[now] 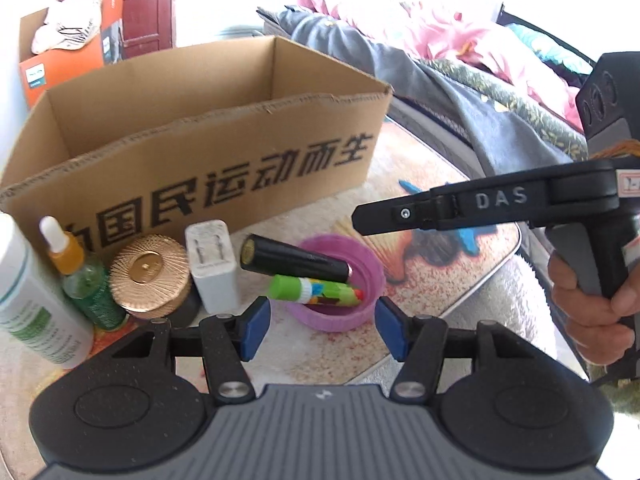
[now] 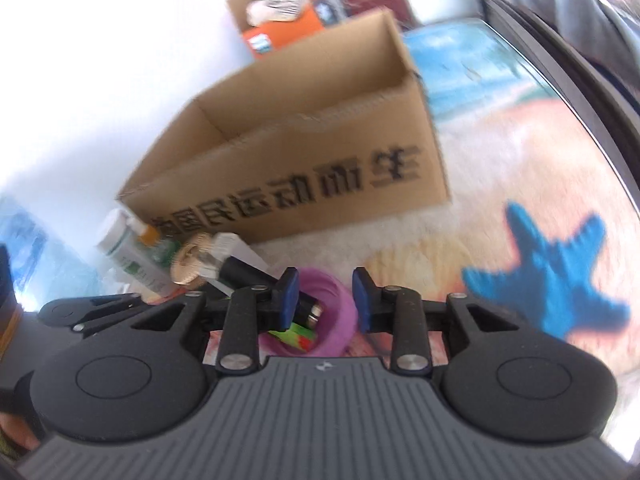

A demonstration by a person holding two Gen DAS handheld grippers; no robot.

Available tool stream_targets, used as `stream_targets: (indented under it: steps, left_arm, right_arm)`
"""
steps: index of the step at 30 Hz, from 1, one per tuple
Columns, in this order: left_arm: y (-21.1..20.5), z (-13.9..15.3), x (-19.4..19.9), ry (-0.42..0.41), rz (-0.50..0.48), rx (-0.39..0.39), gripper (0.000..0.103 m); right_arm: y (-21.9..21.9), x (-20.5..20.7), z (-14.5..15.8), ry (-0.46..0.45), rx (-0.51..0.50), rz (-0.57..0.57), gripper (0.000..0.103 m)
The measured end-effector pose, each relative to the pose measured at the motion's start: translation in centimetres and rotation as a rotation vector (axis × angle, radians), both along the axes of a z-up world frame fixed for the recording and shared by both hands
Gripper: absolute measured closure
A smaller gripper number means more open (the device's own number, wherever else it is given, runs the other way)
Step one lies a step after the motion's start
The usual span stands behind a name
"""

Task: Organize rigid objects
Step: 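Lift the black tube and carry it toward the box with the right tool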

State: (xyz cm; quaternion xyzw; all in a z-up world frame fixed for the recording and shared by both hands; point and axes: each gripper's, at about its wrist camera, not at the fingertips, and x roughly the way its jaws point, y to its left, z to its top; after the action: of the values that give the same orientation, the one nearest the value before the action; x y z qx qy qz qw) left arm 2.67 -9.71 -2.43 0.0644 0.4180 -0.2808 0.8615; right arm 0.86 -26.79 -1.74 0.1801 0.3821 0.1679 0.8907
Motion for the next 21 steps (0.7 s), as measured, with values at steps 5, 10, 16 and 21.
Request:
stream_targets:
  steps: [5,10,16,21]
  left_arm:
    - [0.1,0.3,0.9,-0.023,0.033,-0.015,0.044]
    - [-0.2,-0.2,1.6,-0.018,0.049,-0.023,0.046]
    - [-0.4,-0.7,2.2,-0.023,0.063,-0.03,0.049]
    - [-0.3,-1.1,2.7,-0.009,0.082,-0.038,0.057]
  right_arm:
    - [2.7,1.9,1.0,-0.074,-0.036,0.229,0.059]
    - [3.8,5.0,0.1,-0.035,-0.028,0.371,0.059]
    - [3.3,7.8,-1.2,0.035,0.046,0.478,0.06]
    - [2.7,9.4,-2.1,0.095,0.108,0.531,0.062]
